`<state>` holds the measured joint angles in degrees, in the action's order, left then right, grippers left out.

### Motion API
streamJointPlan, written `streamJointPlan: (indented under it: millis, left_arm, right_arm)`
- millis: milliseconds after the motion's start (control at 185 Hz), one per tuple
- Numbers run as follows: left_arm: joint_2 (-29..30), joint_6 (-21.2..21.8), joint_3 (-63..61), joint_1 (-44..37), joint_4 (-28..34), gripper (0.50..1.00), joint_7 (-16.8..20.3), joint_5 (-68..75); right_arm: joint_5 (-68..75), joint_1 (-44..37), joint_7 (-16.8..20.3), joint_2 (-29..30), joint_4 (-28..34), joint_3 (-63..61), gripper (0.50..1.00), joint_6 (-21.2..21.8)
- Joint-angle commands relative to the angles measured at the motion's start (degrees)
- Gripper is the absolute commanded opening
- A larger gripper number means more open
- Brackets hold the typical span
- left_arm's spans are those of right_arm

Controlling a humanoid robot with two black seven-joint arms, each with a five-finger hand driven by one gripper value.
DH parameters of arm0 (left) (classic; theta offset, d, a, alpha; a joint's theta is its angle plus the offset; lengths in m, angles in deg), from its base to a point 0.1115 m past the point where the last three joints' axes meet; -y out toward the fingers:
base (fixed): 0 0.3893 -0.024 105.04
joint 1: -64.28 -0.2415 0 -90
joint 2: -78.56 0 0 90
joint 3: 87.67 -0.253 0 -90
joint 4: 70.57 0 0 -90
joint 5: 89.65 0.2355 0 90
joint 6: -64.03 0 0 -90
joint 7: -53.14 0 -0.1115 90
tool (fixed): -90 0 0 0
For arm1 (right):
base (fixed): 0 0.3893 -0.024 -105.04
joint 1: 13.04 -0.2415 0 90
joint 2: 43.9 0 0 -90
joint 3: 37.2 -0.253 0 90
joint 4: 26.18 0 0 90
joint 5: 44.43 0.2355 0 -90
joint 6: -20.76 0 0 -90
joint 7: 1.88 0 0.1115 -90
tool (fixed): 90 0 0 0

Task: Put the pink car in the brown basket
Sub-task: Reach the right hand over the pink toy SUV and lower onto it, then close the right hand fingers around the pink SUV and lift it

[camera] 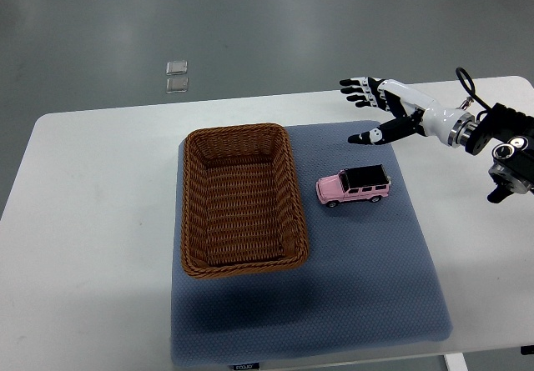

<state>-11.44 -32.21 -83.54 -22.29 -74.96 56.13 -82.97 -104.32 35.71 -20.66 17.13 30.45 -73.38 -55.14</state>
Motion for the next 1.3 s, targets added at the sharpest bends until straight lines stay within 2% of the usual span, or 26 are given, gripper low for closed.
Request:
streamJointPlan:
  millis: [0,151,389,568,670,968,1195,1292]
  left_arm:
    - [0.0,0.0,0.0,0.0,0.0,1.0,0.0,0.0]
    - [0.0,0.0,0.0,0.0,0.1,1.0,0.0,0.0]
    - [0.0,0.0,0.0,0.0,0.1,1.0,0.0,0.0]
    - [0.0,0.0,0.0,0.0,0.1,1.0,0.0,0.0]
    - [0.0,0.0,0.0,0.0,0.1,1.0,0.0,0.0]
    - [0.0,0.0,-0.1,0.0,0.1,1.0,0.0,0.0]
    - [0.0,0.0,-0.1,0.0,0.0,1.0,0.0,0.0]
    - [0.0,0.0,-0.1,0.0,0.0,1.0,0.0,0.0]
  right_arm:
    - [-5.9,-0.4,-0.5,-1.4,1.5,2.7,0.913,-0.5]
    - [-14.9,-0.6,-1.3,-2.4,3.8,6.8,0.913,-1.2]
    - [-19.3,-1.2,-1.4,-2.7,4.9,11.5,0.911,-3.9]
    - [-22.7,-1.5,-1.2,-2.7,4.7,15.3,0.911,-8.8]
    - [-22.9,-1.6,-0.9,-2.6,4.1,15.6,0.909,-10.1]
    - [-25.9,-1.9,-0.7,-2.8,2.3,18.2,0.866,-11.1]
    - [-26.9,-1.9,-0.7,-3.0,1.2,18.9,0.791,-12.0]
    - [-26.9,-1.9,-0.7,-3.4,1.2,18.9,0.703,-12.1]
